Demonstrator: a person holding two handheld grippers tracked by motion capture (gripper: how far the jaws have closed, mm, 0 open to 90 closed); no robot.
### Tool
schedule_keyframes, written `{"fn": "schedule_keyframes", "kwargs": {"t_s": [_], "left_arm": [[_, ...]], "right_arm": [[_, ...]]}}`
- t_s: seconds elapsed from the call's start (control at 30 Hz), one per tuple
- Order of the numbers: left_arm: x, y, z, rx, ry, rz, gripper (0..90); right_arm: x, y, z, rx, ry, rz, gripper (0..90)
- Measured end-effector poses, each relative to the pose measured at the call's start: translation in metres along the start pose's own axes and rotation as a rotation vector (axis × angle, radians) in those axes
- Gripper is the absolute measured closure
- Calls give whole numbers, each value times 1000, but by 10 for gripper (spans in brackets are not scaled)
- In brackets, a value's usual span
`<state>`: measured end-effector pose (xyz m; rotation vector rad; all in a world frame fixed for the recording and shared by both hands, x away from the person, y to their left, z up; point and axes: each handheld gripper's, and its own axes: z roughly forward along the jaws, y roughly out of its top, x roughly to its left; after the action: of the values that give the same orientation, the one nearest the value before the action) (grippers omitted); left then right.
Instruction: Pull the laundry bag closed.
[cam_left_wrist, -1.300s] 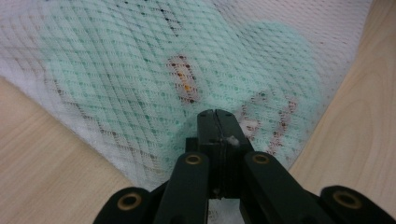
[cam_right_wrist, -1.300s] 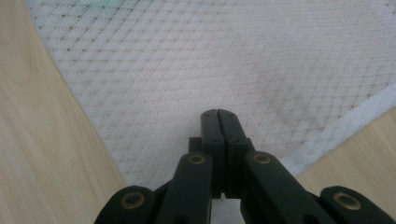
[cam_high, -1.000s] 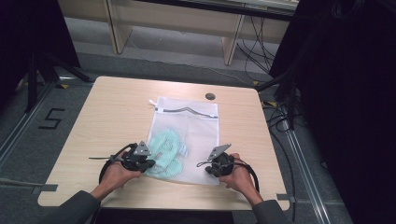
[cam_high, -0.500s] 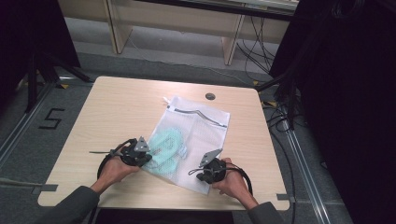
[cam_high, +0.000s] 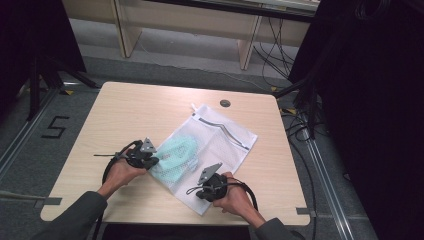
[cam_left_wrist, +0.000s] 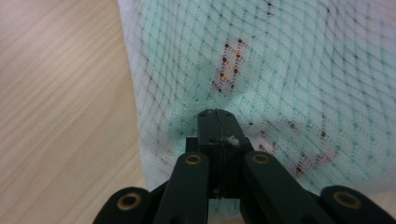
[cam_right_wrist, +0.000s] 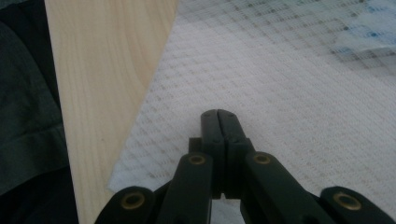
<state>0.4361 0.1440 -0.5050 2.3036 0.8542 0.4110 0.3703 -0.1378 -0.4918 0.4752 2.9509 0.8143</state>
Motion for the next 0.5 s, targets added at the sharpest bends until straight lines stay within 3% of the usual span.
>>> {"fn": "schedule_keyframes", "kwargs": {"t_s": [0.33,0.5], "left_arm": [[14,5,5,1,12,-8,897],[21,4,8,-13,-6,-42,897]], "right_arm": [[10,17,12,-11,20,-27,900],[15,27,19,-17,24,-44,900]]}}
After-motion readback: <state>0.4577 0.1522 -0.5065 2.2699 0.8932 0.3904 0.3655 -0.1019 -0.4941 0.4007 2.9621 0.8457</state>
